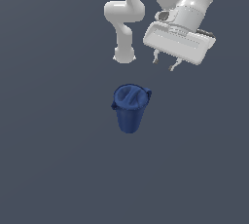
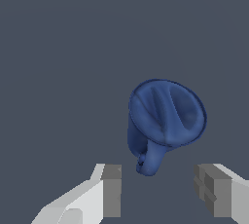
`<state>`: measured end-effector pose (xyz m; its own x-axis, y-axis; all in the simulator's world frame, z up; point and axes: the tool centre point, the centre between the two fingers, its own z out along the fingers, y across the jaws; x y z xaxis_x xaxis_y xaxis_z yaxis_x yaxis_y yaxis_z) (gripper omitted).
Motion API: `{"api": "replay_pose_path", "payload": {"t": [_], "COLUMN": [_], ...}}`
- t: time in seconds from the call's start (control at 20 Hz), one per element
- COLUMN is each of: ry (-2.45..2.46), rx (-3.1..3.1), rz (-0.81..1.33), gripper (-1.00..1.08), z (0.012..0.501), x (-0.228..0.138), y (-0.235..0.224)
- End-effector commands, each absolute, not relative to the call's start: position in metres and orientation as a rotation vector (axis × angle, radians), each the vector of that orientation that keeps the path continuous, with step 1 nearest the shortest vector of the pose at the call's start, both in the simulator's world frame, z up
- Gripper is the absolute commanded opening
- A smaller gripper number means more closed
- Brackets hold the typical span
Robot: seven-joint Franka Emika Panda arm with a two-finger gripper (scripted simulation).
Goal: Pick up the object and move it to a goal position.
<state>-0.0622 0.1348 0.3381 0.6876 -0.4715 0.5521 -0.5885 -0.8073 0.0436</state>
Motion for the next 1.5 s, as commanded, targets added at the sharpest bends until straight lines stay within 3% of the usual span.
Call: {"api": "replay_pose_path", "payload": {"t": [0.0,0.75,1.45], "ry": [-0.883,-1.010,-1.039], "rx": [2.651,2.514,2.482], "rz": [0.797,0.783,0.778], "gripper": [0.28,0.28,0.28], "z": [0.323,0.228,0.210], "x": [-0.062,-0.067,-0.070], "y": [0.136,0.128,0.123]}}
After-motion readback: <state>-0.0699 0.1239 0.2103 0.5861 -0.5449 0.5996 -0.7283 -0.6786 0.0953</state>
